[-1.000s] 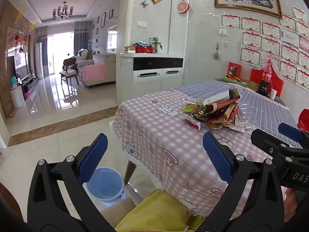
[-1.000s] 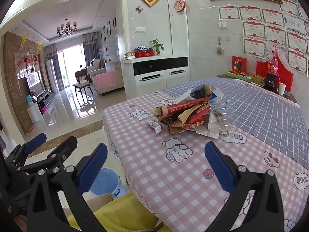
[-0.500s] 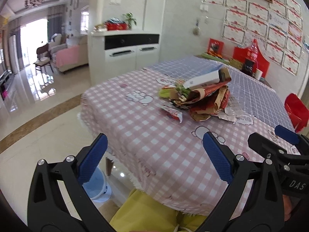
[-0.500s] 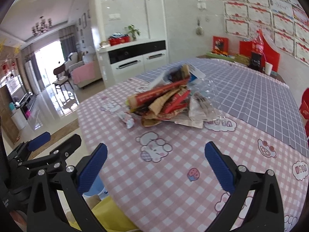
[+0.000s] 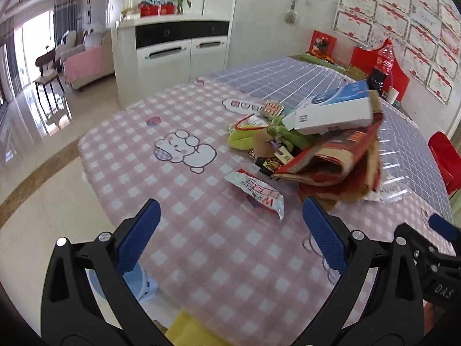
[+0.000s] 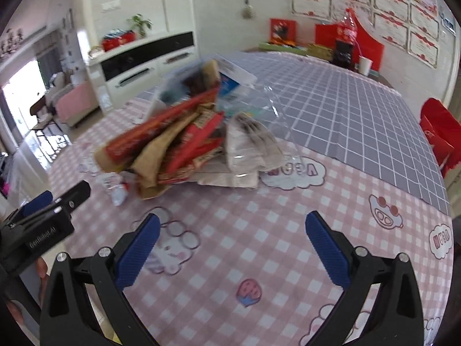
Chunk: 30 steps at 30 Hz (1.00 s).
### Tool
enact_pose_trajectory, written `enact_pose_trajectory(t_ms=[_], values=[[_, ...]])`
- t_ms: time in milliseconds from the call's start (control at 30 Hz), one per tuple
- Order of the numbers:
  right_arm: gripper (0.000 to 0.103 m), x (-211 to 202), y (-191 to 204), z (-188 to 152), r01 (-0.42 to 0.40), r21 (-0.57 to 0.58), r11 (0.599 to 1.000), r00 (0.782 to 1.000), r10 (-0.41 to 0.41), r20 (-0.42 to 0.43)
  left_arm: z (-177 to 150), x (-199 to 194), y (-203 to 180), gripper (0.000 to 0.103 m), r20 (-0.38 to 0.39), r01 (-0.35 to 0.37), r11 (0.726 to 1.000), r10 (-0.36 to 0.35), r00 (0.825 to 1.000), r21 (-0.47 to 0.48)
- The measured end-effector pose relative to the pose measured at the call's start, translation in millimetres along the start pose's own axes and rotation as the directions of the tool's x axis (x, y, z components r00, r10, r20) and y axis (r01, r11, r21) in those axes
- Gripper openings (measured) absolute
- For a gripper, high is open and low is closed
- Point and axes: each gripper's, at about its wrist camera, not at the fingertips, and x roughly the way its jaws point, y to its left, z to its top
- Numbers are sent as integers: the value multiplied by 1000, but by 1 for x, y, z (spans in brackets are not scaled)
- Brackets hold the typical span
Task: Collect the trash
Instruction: 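Grasp the blue-and-white medicine box with the right tool while the left tool grasps a white wrapper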
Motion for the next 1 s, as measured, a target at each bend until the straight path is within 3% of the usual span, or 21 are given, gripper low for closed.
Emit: enact_pose_trajectory(t_ms=[167, 400, 467, 500, 567, 600, 633, 700, 733, 800, 933, 1000], values=[[99, 15, -3, 5, 9, 14, 1000, 1000, -9, -30, 4, 33, 6, 94, -82, 20, 997, -26, 996, -71], [99, 20, 0, 13, -3, 12, 1000, 999, 3, -39, 5, 50, -4, 84, -92, -14, 998, 7, 996, -69], [99, 19, 3, 14, -6, 8, 1000, 999, 6, -34, 7, 54, -4, 79, -99, 14, 996, -23, 995, -86], [99, 20, 4, 15, -10, 7, 1000, 999, 10, -34, 8, 55, -4, 74, -103, 32, 996, -40, 994, -84], [99, 18, 8, 18, -21, -4, 1000, 999, 21, -34, 8, 54, -2, 50, -98, 94, 992, -102, 990, -81], [99, 16, 10, 20, -29, -12, 1000, 999, 28, -30, 8, 52, -1, 31, -96, 144, 986, -152, 984, -87], [99, 15, 12, 22, -37, -20, 999, 999, 36, -26, 8, 51, 0, 24, -95, 172, 981, -181, 979, -90], [99, 10, 15, 30, -55, -29, 998, 998, 54, -19, 8, 49, -3, 19, -79, 143, 988, -147, 986, -57], [99, 9, 18, 34, -68, -31, 997, 998, 68, -19, 8, 47, -4, 4, -68, 121, 992, -123, 990, -40], [99, 5, 22, 44, -123, -33, 992, 992, 123, -23, 9, 45, -2, 4, -57, 66, 998, -67, 996, -18], [99, -5, 32, 63, -242, -27, 970, 970, 242, 13, 13, 40, 9, 4, -39, 96, 995, -96, 995, 1], [96, -5, 40, 73, -247, -37, 968, 968, 248, 27, 18, 37, 14, 4, -22, 94, 996, -94, 995, 8]])
